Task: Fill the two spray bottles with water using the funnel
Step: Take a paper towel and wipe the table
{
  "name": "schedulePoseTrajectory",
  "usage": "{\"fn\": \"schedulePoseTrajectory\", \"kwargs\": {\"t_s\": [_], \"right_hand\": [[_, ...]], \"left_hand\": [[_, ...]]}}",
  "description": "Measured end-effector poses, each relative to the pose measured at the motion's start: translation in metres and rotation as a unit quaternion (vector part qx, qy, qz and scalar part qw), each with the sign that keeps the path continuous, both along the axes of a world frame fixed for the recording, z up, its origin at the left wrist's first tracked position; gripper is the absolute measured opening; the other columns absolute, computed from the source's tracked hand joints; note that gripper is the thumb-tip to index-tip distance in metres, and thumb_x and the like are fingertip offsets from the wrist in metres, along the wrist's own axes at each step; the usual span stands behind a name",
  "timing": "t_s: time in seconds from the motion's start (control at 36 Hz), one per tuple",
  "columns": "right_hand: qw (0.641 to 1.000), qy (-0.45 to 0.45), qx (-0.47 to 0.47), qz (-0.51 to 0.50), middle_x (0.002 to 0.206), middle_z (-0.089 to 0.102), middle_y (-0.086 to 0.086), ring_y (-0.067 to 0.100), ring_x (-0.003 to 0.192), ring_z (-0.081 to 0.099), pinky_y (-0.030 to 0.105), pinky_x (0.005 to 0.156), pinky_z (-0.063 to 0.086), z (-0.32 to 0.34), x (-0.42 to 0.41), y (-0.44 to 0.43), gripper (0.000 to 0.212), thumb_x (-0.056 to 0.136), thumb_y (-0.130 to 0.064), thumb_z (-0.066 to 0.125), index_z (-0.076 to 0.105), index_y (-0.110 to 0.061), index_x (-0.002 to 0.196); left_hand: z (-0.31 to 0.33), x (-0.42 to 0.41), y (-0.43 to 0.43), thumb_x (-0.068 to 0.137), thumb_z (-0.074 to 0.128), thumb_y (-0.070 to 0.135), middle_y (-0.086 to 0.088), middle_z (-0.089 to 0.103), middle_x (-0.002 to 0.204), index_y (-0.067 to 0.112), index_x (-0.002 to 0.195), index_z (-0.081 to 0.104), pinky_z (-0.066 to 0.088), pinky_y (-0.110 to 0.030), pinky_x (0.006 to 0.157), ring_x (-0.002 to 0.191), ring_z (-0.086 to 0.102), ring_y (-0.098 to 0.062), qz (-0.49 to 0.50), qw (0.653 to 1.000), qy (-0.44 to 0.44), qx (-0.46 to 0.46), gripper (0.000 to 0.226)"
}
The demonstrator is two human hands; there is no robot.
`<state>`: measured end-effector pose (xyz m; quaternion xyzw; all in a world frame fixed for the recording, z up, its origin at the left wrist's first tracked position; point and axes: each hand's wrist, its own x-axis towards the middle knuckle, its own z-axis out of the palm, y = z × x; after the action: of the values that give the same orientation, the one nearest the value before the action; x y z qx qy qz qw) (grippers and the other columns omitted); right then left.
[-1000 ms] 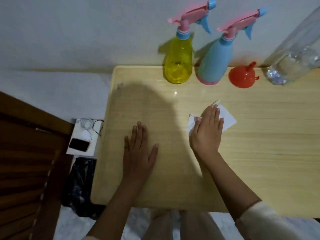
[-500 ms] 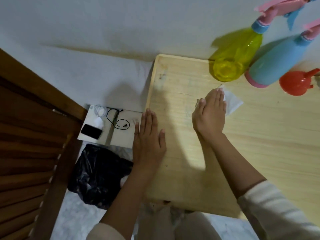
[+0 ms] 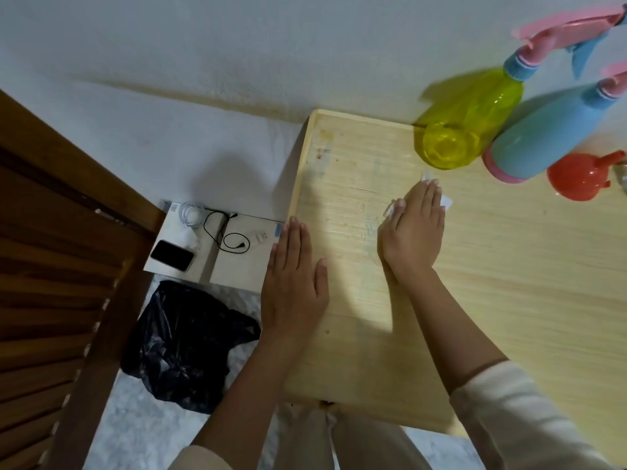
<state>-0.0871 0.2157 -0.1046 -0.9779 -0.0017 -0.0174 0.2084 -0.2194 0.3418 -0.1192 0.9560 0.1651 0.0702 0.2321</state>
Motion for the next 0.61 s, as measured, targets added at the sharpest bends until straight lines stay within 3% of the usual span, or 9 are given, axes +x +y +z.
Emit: {"fn": "schedulePoseTrajectory", "kwargs": {"t_s": [0.14, 0.36, 0.53, 0.61], "right_hand": [[0.999, -0.001, 0.011, 0.044, 0.158, 0.009, 0.013, 0.022, 0.147, 0.004, 0.033, 0.118, 0.001, 0.003, 0.010, 0.007, 0.052, 0.101, -0.022, 0.021, 0.012, -0.001, 0.148], [0.973, 0.015, 0.012, 0.228, 0.158, 0.009, 0.014, 0.023, 0.147, 0.005, 0.034, 0.118, 0.001, 0.010, 0.039, 0.029, 0.050, 0.102, -0.020, 0.022, 0.014, -0.002, 0.148], [0.915, 0.030, -0.018, 0.402, 0.159, 0.008, 0.010, 0.020, 0.147, 0.006, 0.029, 0.116, 0.001, 0.007, 0.041, 0.020, 0.052, 0.102, -0.027, 0.024, 0.013, -0.006, 0.149], [0.883, 0.022, -0.042, 0.467, 0.158, 0.010, 0.009, 0.021, 0.147, 0.008, 0.027, 0.115, 0.000, 0.010, 0.037, 0.011, 0.052, 0.102, -0.026, 0.025, 0.014, -0.007, 0.149]], "left_hand": [[0.001, 0.000, 0.000, 0.097, 0.022, 0.038, -0.008, 0.010, 0.158, 0.007, 0.149, 0.009, 0.010, -0.033, 0.119, 0.143, -0.004, -0.007, -0.007, 1.000, 0.005, 0.003, 0.062], [-0.002, 0.000, 0.002, 0.096, 0.023, 0.038, -0.010, 0.014, 0.157, 0.005, 0.147, 0.011, 0.006, -0.030, 0.118, 0.144, 0.003, -0.012, -0.008, 1.000, 0.001, 0.015, 0.062], [0.001, -0.005, 0.000, 0.096, 0.018, 0.042, -0.009, 0.010, 0.158, 0.007, 0.146, 0.004, -0.001, -0.028, 0.117, 0.145, 0.002, -0.013, -0.010, 0.999, 0.014, 0.029, 0.062], [0.003, -0.010, -0.003, 0.096, 0.018, 0.043, -0.010, 0.013, 0.157, 0.005, 0.147, 0.010, -0.004, -0.025, 0.116, 0.144, 0.004, -0.013, 0.002, 0.999, 0.022, 0.042, 0.065]]}}
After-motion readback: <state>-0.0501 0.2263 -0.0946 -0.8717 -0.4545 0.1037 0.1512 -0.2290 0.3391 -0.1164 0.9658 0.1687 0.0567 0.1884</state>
